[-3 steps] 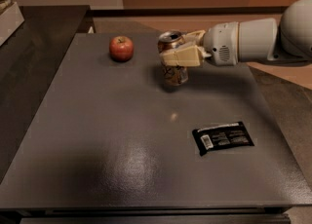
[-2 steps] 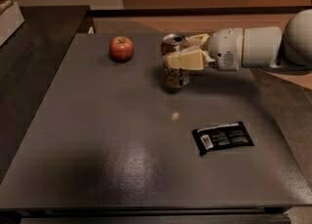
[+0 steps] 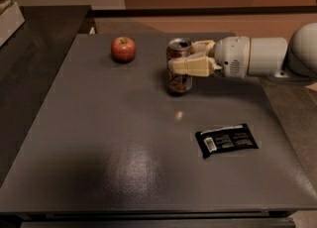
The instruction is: Place orange can upright
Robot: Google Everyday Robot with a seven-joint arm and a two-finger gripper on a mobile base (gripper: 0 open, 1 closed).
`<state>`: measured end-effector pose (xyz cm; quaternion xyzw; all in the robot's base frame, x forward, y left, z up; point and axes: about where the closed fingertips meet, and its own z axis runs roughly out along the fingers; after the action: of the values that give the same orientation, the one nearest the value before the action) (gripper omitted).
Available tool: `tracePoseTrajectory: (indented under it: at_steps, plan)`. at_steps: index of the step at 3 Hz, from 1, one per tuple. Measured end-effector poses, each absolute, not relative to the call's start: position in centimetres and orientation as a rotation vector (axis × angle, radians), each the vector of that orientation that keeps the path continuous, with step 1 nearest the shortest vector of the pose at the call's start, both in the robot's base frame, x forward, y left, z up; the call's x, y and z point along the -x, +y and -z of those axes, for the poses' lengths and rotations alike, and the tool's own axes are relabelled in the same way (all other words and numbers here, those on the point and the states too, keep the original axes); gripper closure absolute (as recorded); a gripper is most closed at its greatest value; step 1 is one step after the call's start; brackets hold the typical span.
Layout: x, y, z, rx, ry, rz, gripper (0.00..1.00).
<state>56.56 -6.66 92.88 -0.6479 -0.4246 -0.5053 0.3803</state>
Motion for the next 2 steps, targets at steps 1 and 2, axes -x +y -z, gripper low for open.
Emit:
tracePoseTrajectory:
  at_steps: [1,2]
  plan:
    - [-56.58,-6.50,-92.17,1.635,-1.082,1.284,1.00]
    - [-56.53,-6.36,-91.64,1.618,-1.085,1.274,1.00]
